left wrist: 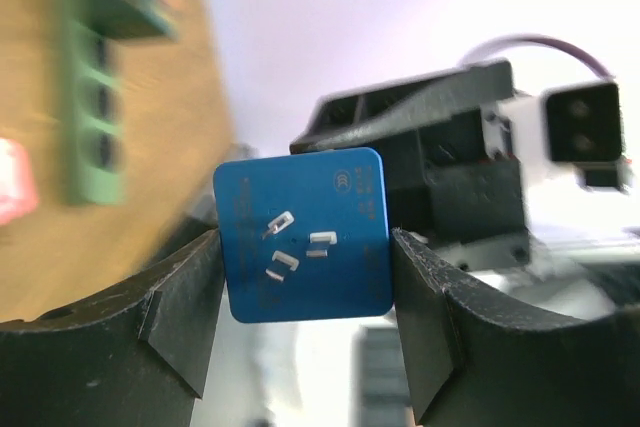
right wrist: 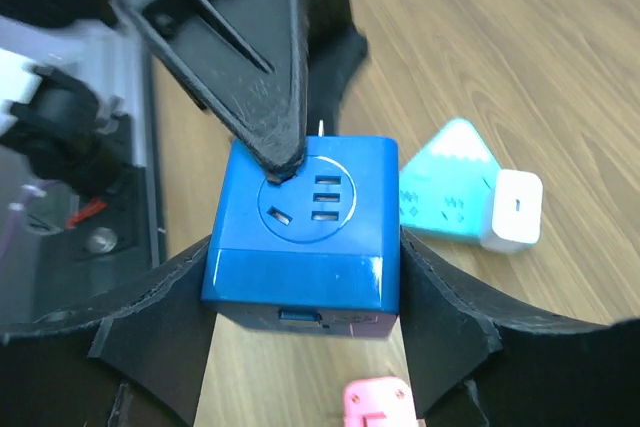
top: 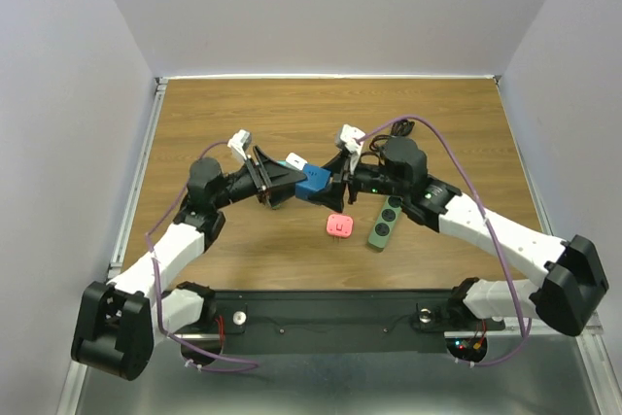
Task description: Insert the plug
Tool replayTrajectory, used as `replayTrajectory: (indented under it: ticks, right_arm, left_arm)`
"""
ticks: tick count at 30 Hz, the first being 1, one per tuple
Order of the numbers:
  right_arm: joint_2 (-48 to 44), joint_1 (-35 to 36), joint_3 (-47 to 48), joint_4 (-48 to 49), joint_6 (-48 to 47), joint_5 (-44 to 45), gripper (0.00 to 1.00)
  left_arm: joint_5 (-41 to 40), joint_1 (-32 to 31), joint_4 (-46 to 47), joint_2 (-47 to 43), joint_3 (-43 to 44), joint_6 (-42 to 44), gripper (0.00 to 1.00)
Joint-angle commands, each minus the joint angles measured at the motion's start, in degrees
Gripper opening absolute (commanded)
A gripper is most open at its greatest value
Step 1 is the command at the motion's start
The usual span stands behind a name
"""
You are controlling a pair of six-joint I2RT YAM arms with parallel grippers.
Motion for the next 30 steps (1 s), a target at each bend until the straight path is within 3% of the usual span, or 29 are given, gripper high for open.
replayTrajectory:
  ticks: [1, 7, 13, 21, 30]
  right_arm:
    - [2.35, -1.28, 8.05, -9.44, 2.67, 5.36, 0.00]
    - [8.24, -1.28, 12.89, -13.58, 4.42, 10.00, 0.00]
    - [15.70, -1.28, 21.23, -16.12, 5.39, 6.87, 0.00]
    - [35.56, -1.19, 40.12, -31.85, 4.34, 3.52, 0.00]
    - [43.92, -1.28, 49.98, -39.68, 3.73, 0.44, 0.00]
  left_arm:
    - [-14.17, 6.13, -23.09, -1.63, 9.45, 29.57, 0.71]
    - [-24.98, 12.09, -29.17, 0.39, 10.26, 38.03, 0.73]
    - [-26.76, 14.13, -25.06, 8.19, 8.59, 41.37, 0.74]
    - [-27.89, 14.31, -20.30, 16.65, 8.41, 43.13, 0.74]
    - [-25.88, 14.39, -14.94, 24.73, 7.97, 43.48, 0.74]
